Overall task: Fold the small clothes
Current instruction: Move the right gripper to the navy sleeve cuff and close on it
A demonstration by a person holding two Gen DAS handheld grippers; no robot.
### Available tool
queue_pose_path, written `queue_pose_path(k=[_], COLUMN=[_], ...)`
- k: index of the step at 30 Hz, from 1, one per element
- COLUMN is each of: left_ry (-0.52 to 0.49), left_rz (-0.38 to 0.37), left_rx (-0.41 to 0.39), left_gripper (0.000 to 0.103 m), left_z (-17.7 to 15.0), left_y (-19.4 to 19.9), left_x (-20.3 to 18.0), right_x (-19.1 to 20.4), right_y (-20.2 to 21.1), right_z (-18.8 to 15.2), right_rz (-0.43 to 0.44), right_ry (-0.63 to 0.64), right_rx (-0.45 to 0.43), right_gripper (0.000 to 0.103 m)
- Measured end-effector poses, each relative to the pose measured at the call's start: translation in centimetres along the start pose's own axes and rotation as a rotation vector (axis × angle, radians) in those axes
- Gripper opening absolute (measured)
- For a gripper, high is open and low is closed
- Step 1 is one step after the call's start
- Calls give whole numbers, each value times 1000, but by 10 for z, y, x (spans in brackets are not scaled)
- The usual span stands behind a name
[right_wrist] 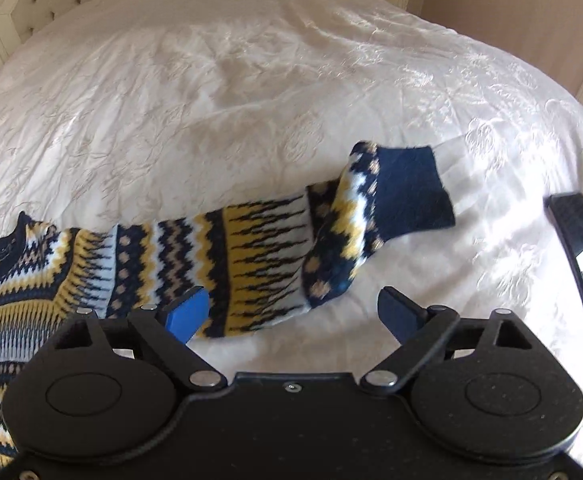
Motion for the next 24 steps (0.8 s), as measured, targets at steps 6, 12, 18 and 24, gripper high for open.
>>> queue_pose_path(k=[6,12,18,24], left_ry=[60,75,55,62], left_rz=[25,26,32,50], left_rx=[5,25,42,42], left_gripper=[87,87,87,87], left_z=[-2,-7,-9,-7], left_y=[-2,-7,-10,-9], left_x=[0,-10,-19,-13], right_x=[-36,-74,-93,-94], right_y=[-4,-27,-73,-94], right_z=[39,54,47,42], right_rz=[-20,-63,53,102], right_ry=[17,38,-85,-138], right_rx=[-69,-64,18,19], right_gripper=[90,78,77,85])
Point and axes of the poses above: each gripper's, at about its wrist camera, not at the fingertips, and y roughly against the way its jaws point, x to its left, z to its top, the point moved 3 cm from there along -y, roughly the way its jaws point, and after that the axes turned 9 degrees about -z, right-handed, at the moved point
